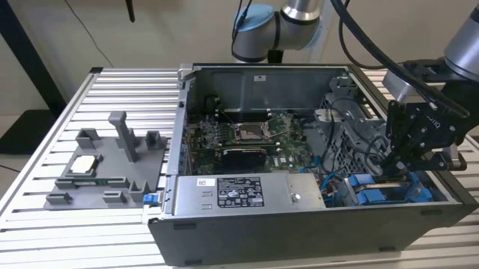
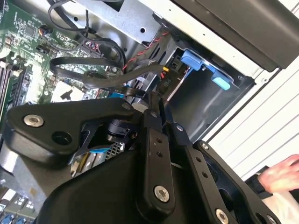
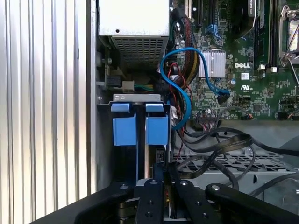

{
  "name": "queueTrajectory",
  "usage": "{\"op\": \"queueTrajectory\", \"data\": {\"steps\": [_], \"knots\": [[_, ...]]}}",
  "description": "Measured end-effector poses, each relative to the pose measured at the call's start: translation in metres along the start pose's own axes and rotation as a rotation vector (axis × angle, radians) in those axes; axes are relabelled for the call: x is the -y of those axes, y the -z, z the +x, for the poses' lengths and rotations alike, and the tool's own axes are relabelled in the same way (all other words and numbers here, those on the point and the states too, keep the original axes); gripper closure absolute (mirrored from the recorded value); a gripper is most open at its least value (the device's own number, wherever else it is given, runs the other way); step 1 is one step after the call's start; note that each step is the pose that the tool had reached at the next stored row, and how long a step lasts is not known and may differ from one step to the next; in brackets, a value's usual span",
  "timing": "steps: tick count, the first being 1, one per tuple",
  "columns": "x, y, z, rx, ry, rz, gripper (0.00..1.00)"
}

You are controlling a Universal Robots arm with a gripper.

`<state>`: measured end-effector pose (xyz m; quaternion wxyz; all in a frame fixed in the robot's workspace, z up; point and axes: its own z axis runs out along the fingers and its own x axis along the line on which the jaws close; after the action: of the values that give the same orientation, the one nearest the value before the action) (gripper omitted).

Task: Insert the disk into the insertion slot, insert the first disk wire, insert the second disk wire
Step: 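Insert the second disk wire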

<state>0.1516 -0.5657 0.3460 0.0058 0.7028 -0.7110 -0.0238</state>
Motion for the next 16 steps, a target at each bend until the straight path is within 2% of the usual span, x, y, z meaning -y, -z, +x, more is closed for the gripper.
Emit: {"op": "queueTrajectory", "data": {"steps": [7,12,15,16], "knots": [[0.0003,-0.0041,0.0000,0.0088,0.000,0.0002,0.84],[0.0005,-0.0097,0.0007,0.0069,0.000,0.0001,0.84],[0.0007,-0.0121,0.0009,0.0095,0.000,0.0003,0.82],[0.0007,-0.0120,0.0010,0.0092,0.000,0.0002,0.76]]}}
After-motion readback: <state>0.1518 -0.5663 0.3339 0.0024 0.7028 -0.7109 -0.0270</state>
